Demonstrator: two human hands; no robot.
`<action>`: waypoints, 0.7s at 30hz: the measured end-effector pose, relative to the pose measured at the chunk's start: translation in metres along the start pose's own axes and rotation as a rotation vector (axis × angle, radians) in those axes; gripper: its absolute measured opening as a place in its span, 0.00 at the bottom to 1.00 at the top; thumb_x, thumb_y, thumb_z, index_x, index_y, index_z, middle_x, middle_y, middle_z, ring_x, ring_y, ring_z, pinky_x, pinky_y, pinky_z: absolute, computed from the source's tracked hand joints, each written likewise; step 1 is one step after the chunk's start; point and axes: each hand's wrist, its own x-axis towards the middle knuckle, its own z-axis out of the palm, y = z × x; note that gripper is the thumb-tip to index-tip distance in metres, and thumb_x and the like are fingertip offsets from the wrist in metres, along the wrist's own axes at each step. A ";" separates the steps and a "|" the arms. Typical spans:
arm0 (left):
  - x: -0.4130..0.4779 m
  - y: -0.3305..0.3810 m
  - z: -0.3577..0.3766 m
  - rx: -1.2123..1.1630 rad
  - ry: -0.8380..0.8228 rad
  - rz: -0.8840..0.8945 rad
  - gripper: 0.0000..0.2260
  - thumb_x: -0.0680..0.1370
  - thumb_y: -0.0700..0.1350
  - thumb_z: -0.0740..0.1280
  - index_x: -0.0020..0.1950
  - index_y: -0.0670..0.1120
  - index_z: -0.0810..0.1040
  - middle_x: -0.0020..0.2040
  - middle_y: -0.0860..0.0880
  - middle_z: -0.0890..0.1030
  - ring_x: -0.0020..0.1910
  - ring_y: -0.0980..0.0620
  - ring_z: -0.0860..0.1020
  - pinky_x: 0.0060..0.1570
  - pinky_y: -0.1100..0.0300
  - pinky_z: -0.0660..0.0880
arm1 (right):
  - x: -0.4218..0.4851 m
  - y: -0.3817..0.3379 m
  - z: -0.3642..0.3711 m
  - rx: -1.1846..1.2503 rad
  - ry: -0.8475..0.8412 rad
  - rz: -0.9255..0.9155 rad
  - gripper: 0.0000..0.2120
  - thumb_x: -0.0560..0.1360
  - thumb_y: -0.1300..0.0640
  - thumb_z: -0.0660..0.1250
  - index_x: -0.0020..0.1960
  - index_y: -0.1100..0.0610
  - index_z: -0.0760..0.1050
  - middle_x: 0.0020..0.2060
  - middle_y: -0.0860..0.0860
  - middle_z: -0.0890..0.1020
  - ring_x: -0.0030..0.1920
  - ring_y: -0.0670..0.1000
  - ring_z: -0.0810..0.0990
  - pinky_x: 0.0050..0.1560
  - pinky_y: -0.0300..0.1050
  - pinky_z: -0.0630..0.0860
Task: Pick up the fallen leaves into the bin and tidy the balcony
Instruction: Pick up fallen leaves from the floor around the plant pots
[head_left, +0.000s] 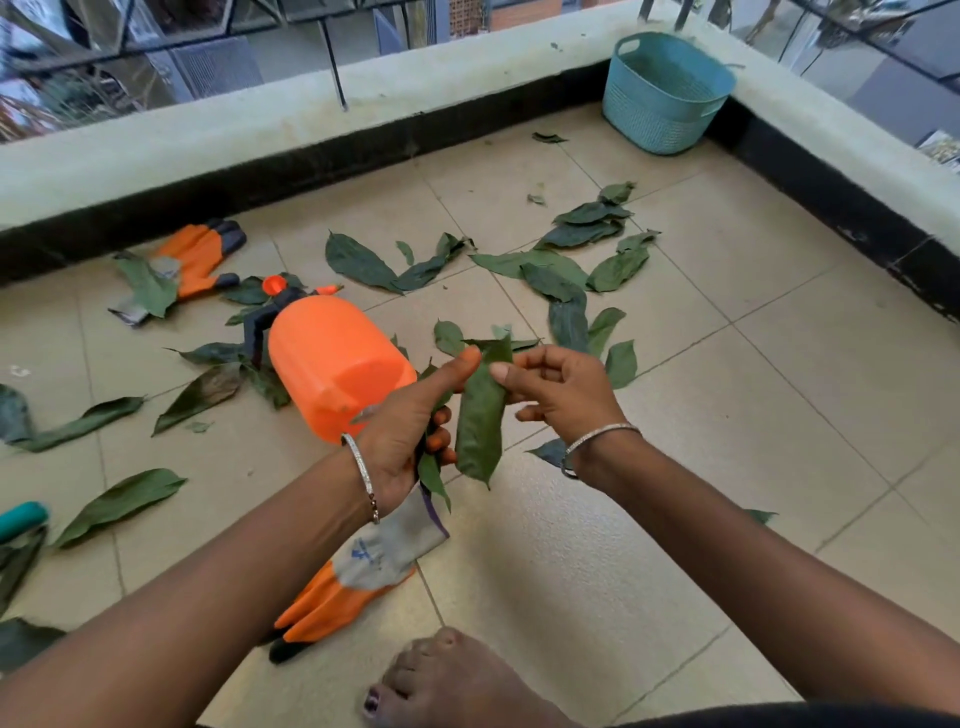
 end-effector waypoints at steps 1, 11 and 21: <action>0.000 -0.001 0.000 0.017 -0.011 0.018 0.17 0.71 0.61 0.72 0.46 0.48 0.80 0.30 0.53 0.66 0.26 0.56 0.60 0.29 0.60 0.63 | -0.002 -0.007 0.006 0.029 -0.033 -0.009 0.06 0.72 0.61 0.75 0.46 0.61 0.79 0.36 0.56 0.83 0.35 0.49 0.82 0.34 0.41 0.78; 0.003 -0.009 -0.009 0.112 0.042 0.092 0.11 0.79 0.47 0.68 0.57 0.43 0.76 0.39 0.47 0.82 0.36 0.53 0.79 0.37 0.62 0.74 | 0.017 0.021 -0.020 -0.222 0.023 -0.042 0.06 0.78 0.58 0.68 0.50 0.60 0.82 0.42 0.55 0.85 0.39 0.49 0.82 0.42 0.44 0.81; 0.001 -0.007 -0.003 -0.026 -0.041 0.059 0.09 0.80 0.48 0.66 0.55 0.43 0.78 0.31 0.50 0.67 0.25 0.55 0.65 0.29 0.60 0.76 | 0.015 0.154 -0.080 -1.366 0.035 -0.185 0.11 0.78 0.51 0.65 0.59 0.52 0.73 0.57 0.52 0.75 0.54 0.54 0.72 0.51 0.48 0.72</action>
